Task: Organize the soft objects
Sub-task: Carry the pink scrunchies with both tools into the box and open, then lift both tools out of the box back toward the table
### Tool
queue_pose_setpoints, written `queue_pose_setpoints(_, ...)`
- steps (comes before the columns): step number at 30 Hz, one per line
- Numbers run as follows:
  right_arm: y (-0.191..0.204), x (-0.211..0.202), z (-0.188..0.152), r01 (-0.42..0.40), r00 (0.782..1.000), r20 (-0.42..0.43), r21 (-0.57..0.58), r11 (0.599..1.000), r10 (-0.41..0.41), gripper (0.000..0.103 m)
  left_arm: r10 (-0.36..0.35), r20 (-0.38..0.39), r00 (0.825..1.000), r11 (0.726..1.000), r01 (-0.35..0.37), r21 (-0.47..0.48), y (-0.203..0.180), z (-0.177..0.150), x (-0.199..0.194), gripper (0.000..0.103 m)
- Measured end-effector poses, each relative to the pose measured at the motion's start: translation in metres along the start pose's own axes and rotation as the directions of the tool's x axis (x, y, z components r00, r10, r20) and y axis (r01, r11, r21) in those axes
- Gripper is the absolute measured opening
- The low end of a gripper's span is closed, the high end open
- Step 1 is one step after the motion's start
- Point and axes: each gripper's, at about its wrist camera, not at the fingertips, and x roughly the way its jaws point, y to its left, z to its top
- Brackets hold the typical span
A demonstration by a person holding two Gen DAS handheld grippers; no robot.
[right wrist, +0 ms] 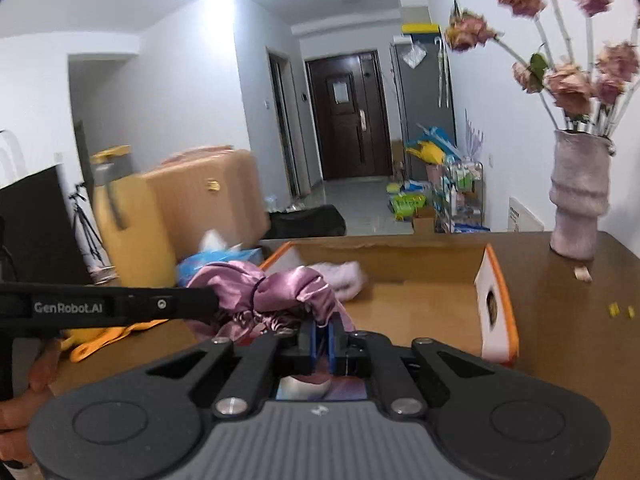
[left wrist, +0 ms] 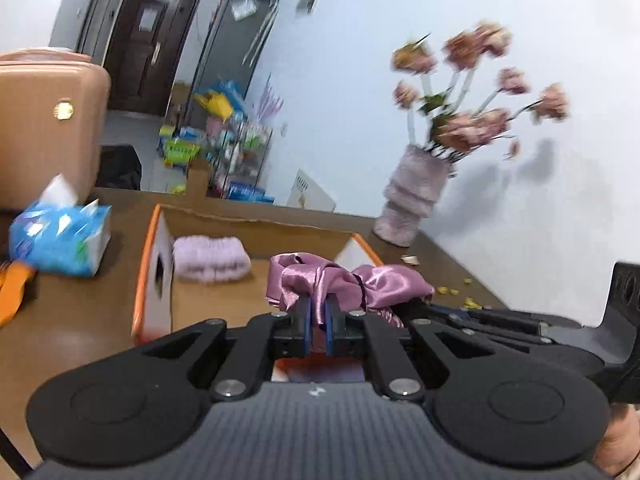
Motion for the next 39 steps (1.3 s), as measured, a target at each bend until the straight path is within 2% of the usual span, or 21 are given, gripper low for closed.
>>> queue_pose_setpoints(4,-0.04,0.091,0.044,0.053,0.992,-0.112,0.039,0.998,-0.049,0.006,0.073,-0.089,0.993,0.996,-0.077,-0.044,0.015,0.046,0.095,0.007)
queue_pose_setpoints(7,-0.065,0.15,0.062,0.123,0.974,-0.198,0.058,0.991,-0.11,0.006,0.086,-0.161,0.983,0.994,-0.096,-0.055,0.025,0.06,0.155,0.007)
queue_pose_setpoints(9,-0.077,0.184,0.068,0.144,0.962,-0.244,0.063,0.988,-0.125,0.006,0.127,-0.182,0.975,0.987,-0.142,-0.073,0.032,0.062,0.184,0.007)
queue_pose_setpoints(11,-0.086,0.211,0.07,0.153,0.947,-0.297,0.077,0.985,-0.124,0.007,0.171,-0.221,0.96,0.978,-0.192,-0.076,0.039,0.061,0.214,0.007)
queue_pose_setpoints(14,-0.098,0.24,0.065,0.196,0.925,-0.35,0.108,0.975,-0.147,0.019,0.202,-0.269,0.942,0.972,-0.225,-0.059,0.048,0.054,0.237,0.013)
queue_pose_setpoints(16,-0.104,0.247,0.06,0.199,0.916,-0.379,0.142,0.97,-0.133,0.025,0.197,-0.295,0.935,0.975,-0.22,-0.045,0.048,0.05,0.24,0.016)
queue_pose_setpoints(17,-0.107,0.247,0.059,0.191,0.916,-0.384,0.169,0.967,-0.114,0.036,0.2,-0.298,0.933,0.975,-0.219,-0.031,0.047,0.048,0.238,0.018)
queue_pose_setpoints(18,-0.108,0.244,0.056,0.194,0.918,-0.381,0.187,0.963,-0.111,0.047,0.201,-0.291,0.935,0.976,-0.218,-0.026,0.047,0.048,0.235,0.024)
queue_pose_setpoints(19,-0.111,0.239,0.055,0.198,0.921,-0.373,0.201,0.959,-0.111,0.054,0.203,-0.282,0.938,0.975,-0.219,-0.027,0.048,0.048,0.232,0.032)
queue_pose_setpoints(20,-0.114,0.234,0.055,0.193,0.927,-0.36,0.213,0.958,-0.107,0.062,0.201,-0.274,0.94,0.975,-0.218,-0.031,0.048,0.049,0.225,0.035)
queue_pose_setpoints(25,-0.109,0.176,0.074,0.207,0.941,-0.304,0.165,0.964,-0.149,0.06,0.197,-0.2,0.96,0.98,-0.199,0.009,0.033,0.069,0.174,0.039)
queue_pose_setpoints(28,-0.101,0.119,0.092,0.202,0.955,-0.239,0.106,0.974,-0.172,0.062,0.208,-0.133,0.969,0.978,-0.206,0.032,0.022,0.085,0.123,0.041)
queue_pose_setpoints(29,-0.101,0.095,0.097,0.203,0.96,-0.211,0.086,0.975,-0.182,0.065,0.219,-0.102,0.97,0.975,-0.216,0.047,0.019,0.089,0.102,0.043)
queue_pose_setpoints(30,-0.098,0.071,0.101,0.206,0.965,-0.181,0.065,0.976,-0.191,0.071,0.241,-0.062,0.969,0.97,-0.238,0.057,0.017,0.092,0.078,0.05)
queue_pose_setpoints(32,-0.091,0.022,0.103,0.208,0.972,-0.115,0.019,0.978,-0.205,0.077,0.276,0.003,0.961,0.958,-0.275,0.075,0.015,0.093,0.035,0.057)
queue_pose_setpoints(34,-0.086,-0.023,0.1,0.222,0.974,-0.049,-0.015,0.975,-0.222,0.079,0.298,0.06,0.953,0.949,-0.302,0.088,0.013,0.09,-0.006,0.059)
queue_pose_setpoints(37,-0.076,-0.062,0.098,0.235,0.972,0.012,-0.028,0.972,-0.235,0.081,0.33,0.118,0.937,0.933,-0.342,0.109,0.004,0.089,-0.044,0.067)
queue_pose_setpoints(39,-0.068,-0.078,0.095,0.226,0.974,0.034,-0.016,0.974,-0.226,0.081,0.33,0.134,0.935,0.933,-0.344,0.106,-0.002,0.086,-0.064,0.069)
